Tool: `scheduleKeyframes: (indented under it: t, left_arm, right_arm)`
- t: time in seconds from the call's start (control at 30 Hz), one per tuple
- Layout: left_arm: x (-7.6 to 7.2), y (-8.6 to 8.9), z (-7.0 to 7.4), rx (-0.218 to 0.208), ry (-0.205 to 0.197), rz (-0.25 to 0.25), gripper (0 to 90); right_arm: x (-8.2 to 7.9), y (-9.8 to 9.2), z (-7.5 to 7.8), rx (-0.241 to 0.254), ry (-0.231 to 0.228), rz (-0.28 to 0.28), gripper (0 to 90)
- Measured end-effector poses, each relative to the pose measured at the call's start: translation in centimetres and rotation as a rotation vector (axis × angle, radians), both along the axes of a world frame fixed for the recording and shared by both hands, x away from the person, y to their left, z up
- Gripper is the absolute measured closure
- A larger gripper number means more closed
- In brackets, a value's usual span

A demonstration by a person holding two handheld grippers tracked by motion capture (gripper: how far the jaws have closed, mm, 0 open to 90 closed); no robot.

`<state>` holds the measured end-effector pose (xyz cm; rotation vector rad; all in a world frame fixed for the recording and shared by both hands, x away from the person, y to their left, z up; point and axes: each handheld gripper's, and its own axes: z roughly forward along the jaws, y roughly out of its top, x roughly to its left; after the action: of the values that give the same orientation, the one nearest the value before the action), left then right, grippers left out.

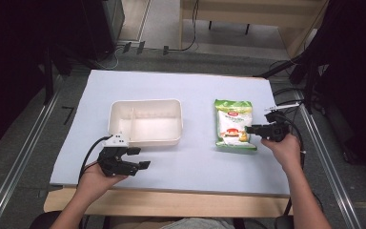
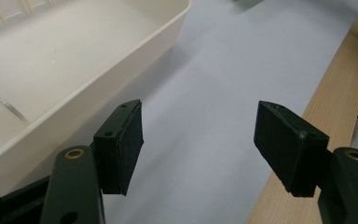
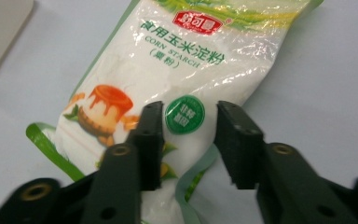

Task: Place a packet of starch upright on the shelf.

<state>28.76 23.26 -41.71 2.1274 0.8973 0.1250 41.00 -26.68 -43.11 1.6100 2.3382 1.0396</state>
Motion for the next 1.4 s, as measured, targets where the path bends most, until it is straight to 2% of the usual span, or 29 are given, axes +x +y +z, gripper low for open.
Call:
scheduleKeyframes:
  t: [0.07, 0.13, 0.2, 0.27, 0.33, 0.47, 0.7, 0.77, 0.8, 0.93, 1.0, 1.03, 1.1, 1.13, 1.2, 1.27, 1.4]
  left_arm:
    - [0.0, -0.1, 0.0, 0.003, -0.001, 0.001, 33.4]
    - [0.0, -0.1, -0.1, 0.002, -0.003, -0.001, 33.4]
    - [0.0, -0.2, -0.1, 0.007, -0.004, -0.002, 33.4]
    - [0.0, -0.2, -0.1, 0.015, -0.006, 0.0, 33.4]
    - [0.0, -0.2, -0.2, 0.018, -0.006, -0.007, 33.4]
    - [0.0, -0.1, -0.1, 0.007, -0.005, -0.005, 33.4]
    - [-0.2, -0.1, -0.2, 0.009, -0.007, -0.003, 33.4]
    - [-0.3, 0.1, -0.2, 0.012, -0.007, 0.007, 33.4]
    - [-0.4, 0.1, -0.1, 0.017, -0.007, 0.01, 33.4]
    - [-0.6, 0.5, -0.1, 0.019, -0.006, 0.017, 33.4]
    - [-0.9, 0.5, -0.1, 0.023, -0.005, 0.026, 33.4]
    - [-0.9, 0.6, -0.2, 0.017, -0.007, 0.025, 33.4]
    - [-1.1, 0.8, -0.2, 0.021, -0.006, 0.036, 33.4]
    - [-1.2, 0.9, -0.2, 0.022, -0.007, 0.039, 33.4]
    - [-1.3, 1.2, -0.2, 0.021, -0.006, 0.049, 33.4]
    - [-1.5, 1.4, -0.2, 0.022, -0.007, 0.054, 33.4]
    - [-1.7, 1.5, -0.2, 0.02, -0.008, 0.062, 33.4]
  right_arm:
    - [0.5, 0.0, -0.1, 0.012, 0.027, -0.011, 54.6]
    - [1.0, 0.1, -0.1, 0.0, 0.032, -0.019, 49.3]
    - [1.7, 0.2, 0.0, -0.012, 0.022, -0.036, 43.2]
    - [2.3, 0.2, 0.2, -0.024, -0.013, -0.047, 39.0]
    - [3.0, 0.2, 0.3, -0.027, -0.02, -0.06, 39.9]
    - [4.8, 0.3, 0.0, -0.018, 0.007, -0.097, 40.3]
    - [7.4, 0.9, -1.3, -0.066, 0.064, -0.121, 33.1]
    - [7.8, 0.8, -1.6, -0.054, 0.061, -0.132, 30.9]
    - [7.9, 0.8, -1.8, -0.045, 0.074, -0.137, 29.7]
    - [8.5, 1.0, -2.7, -0.041, 0.094, -0.142, 28.8]
    - [8.8, 1.2, -3.0, -0.01, 0.106, -0.147, 28.8]
    - [9.1, 1.2, -3.1, -0.004, 0.114, -0.148, 28.3]
    - [9.4, 1.6, -3.0, -0.006, 0.113, -0.137, 33.0]
    - [9.5, 1.9, -3.0, -0.001, 0.12, -0.135, 31.3]
    - [9.8, 2.6, -2.9, -0.032, 0.121, -0.124, 30.4]
    - [9.9, 2.9, -2.9, -0.031, 0.12, -0.12, 30.9]
    - [10.0, 3.3, -2.9, -0.015, 0.133, -0.119, 41.3]
